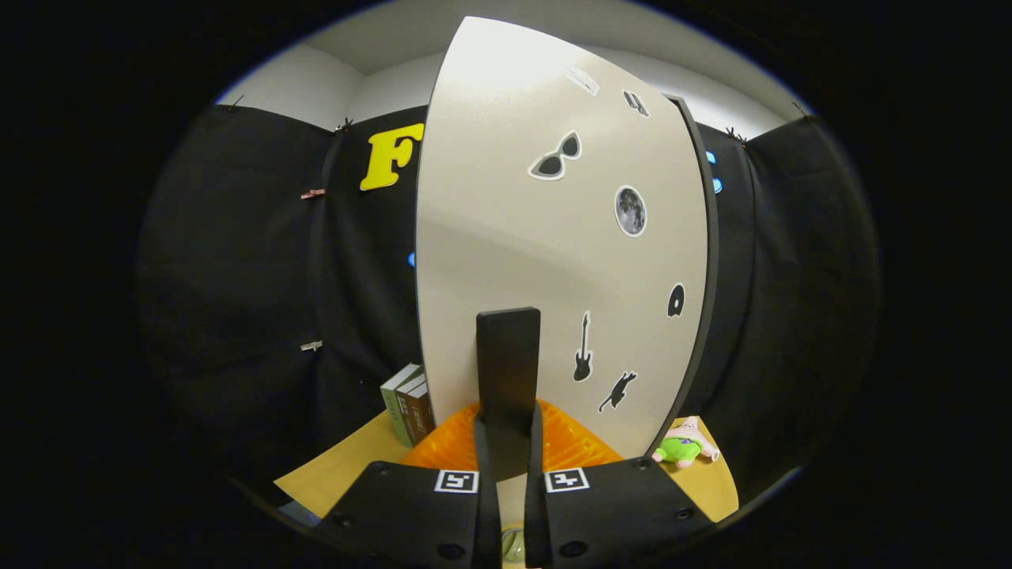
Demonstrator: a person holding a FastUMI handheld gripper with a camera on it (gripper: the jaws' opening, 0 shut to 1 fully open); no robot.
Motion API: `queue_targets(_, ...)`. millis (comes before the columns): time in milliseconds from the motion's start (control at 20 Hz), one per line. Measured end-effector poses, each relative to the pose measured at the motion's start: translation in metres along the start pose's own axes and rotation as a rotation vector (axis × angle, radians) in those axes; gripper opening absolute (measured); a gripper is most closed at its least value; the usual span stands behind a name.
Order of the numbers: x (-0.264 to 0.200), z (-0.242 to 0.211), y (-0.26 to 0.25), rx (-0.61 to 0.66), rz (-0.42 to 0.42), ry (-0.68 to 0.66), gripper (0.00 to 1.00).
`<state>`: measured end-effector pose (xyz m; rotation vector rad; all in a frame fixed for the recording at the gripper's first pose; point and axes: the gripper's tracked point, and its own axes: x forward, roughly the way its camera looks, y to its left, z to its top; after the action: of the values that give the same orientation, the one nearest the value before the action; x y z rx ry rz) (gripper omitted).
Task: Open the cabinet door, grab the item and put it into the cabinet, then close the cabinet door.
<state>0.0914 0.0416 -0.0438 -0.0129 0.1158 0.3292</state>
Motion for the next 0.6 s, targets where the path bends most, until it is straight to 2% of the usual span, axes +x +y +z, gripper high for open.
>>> queue_targets(250, -0.011, -0.002, -0.007, 0.002, 0.059, -0.004, 0.15)
queue_targets(600, -0.023, -0.003, -0.021, -0.003, 0.061, -0.002, 0.15)
